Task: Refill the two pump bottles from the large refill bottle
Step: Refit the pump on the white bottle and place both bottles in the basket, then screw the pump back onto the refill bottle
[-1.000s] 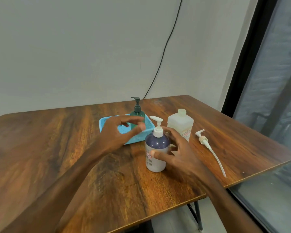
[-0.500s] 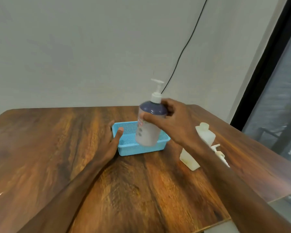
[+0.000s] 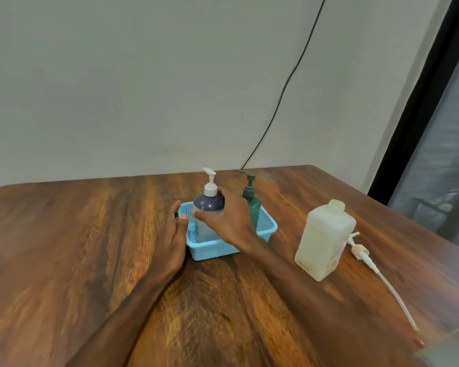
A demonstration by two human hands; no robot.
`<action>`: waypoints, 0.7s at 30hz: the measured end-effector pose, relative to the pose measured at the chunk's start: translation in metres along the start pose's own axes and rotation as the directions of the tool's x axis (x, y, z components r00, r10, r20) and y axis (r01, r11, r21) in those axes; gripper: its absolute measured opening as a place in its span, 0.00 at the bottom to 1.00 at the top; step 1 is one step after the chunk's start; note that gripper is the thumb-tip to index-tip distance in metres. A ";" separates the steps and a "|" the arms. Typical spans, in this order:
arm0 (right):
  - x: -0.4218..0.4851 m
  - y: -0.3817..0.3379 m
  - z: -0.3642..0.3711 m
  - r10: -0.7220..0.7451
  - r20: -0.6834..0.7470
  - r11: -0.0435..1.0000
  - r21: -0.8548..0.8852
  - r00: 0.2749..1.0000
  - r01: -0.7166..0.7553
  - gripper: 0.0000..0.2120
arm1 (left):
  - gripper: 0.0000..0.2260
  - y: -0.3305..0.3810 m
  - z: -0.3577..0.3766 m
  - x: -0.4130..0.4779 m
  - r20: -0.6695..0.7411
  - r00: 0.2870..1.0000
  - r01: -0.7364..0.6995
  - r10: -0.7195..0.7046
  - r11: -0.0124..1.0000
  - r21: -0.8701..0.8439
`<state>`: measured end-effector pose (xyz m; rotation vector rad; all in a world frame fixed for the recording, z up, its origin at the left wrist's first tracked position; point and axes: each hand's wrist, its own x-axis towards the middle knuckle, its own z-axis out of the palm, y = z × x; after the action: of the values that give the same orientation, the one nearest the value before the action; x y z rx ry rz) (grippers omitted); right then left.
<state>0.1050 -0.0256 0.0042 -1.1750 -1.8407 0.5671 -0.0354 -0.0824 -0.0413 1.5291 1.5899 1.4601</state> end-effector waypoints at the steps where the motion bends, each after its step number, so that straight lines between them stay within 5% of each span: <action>1: -0.001 0.000 0.000 -0.002 0.003 1.000 0.004 1.000 0.002 0.29 | 0.21 -0.003 0.002 0.000 -0.019 1.000 0.006 -0.006 1.000 -0.010; 8: -0.012 -0.002 -0.011 -0.043 0.004 0.999 0.022 0.999 0.043 0.25 | 0.20 -0.001 0.005 -0.004 -0.106 0.994 -0.038 0.042 0.998 0.043; 14: -0.050 -0.006 -0.059 0.021 -0.017 0.999 -0.034 1.000 -0.022 0.27 | 0.17 0.015 -0.003 -0.012 -0.200 0.952 -0.162 0.233 0.934 0.319; 18: -0.092 -0.002 -0.120 0.025 -0.118 0.998 0.056 0.993 -0.018 0.13 | 0.20 0.026 0.008 -0.018 -0.193 0.932 -0.221 0.306 0.904 0.365; 21: -0.121 0.010 -0.178 0.048 -0.278 0.998 0.046 0.959 -0.037 0.06 | 0.19 0.063 0.032 -0.038 -0.268 0.842 -0.372 0.469 0.863 0.341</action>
<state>0.2831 -0.1404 0.0404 -1.2041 -1.5608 0.4346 0.0270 -0.1191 -0.0064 1.9743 1.7902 1.8963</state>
